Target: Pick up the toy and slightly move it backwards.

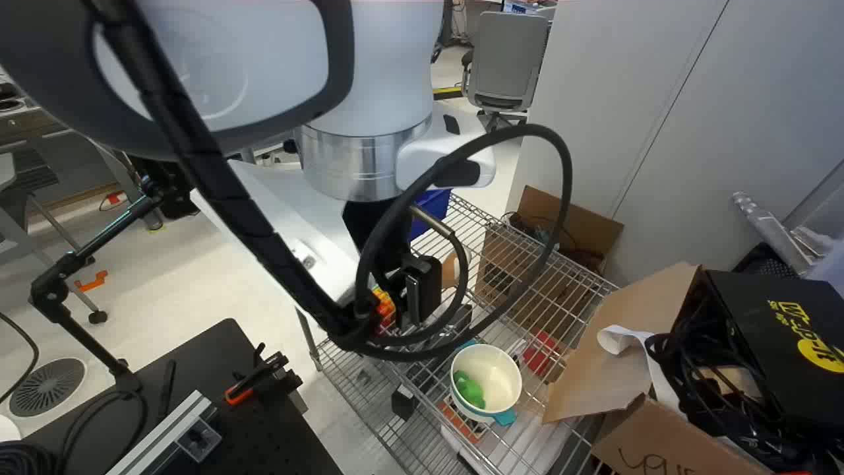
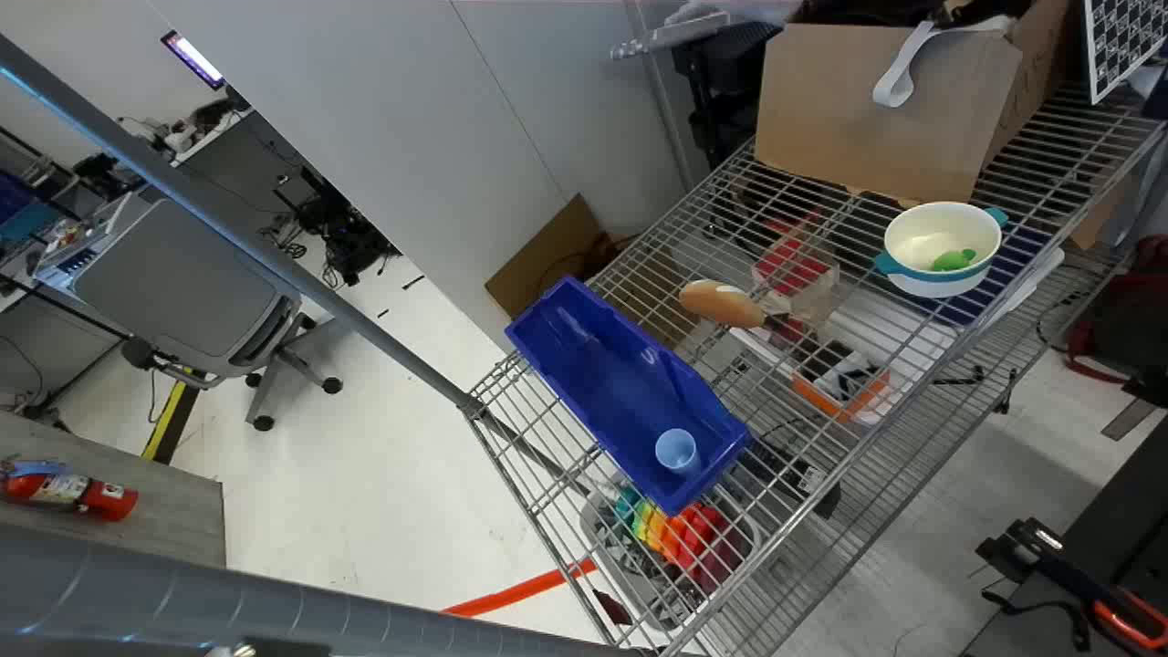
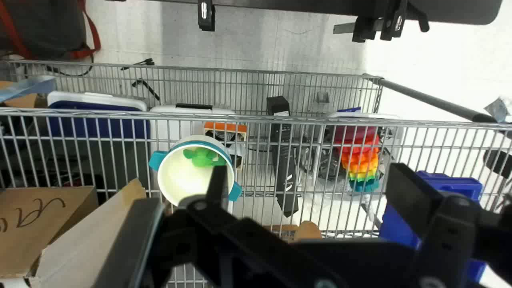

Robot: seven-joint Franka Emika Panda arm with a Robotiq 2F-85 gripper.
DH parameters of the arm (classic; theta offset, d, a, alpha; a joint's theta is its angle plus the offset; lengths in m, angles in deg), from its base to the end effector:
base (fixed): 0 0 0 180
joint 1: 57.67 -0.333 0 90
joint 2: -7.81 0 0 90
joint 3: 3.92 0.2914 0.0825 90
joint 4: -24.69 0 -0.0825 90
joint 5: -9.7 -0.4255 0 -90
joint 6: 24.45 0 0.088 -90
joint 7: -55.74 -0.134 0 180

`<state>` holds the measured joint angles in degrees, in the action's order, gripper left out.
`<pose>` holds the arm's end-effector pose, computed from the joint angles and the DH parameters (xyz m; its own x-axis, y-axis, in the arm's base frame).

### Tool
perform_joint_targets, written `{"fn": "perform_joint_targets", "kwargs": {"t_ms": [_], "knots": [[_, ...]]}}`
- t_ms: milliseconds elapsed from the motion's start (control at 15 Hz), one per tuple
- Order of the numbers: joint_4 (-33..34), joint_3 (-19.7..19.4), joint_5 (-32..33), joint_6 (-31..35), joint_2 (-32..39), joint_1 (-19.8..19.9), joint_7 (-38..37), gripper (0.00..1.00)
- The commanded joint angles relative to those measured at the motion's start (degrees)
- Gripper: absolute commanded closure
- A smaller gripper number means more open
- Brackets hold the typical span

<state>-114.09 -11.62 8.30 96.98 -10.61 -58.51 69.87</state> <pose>0.4826 -0.0541 0.3581 0.9924 0.1196 0.0303 0.1212 -0.9910 -0.0577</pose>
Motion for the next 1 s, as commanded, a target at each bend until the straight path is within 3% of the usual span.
{"fn": "perform_joint_targets", "kwargs": {"t_ms": [0,667,933], "knots": [[0.1,0.8,-0.3,-0.1,0.0,0.8,0.2,0.0],[0.2,0.8,-0.3,-0.1,0.0,0.8,0.2,0.0],[5.8,5.0,0.7,5.4,9.1,-0.8,-6.4,0.0]]}}
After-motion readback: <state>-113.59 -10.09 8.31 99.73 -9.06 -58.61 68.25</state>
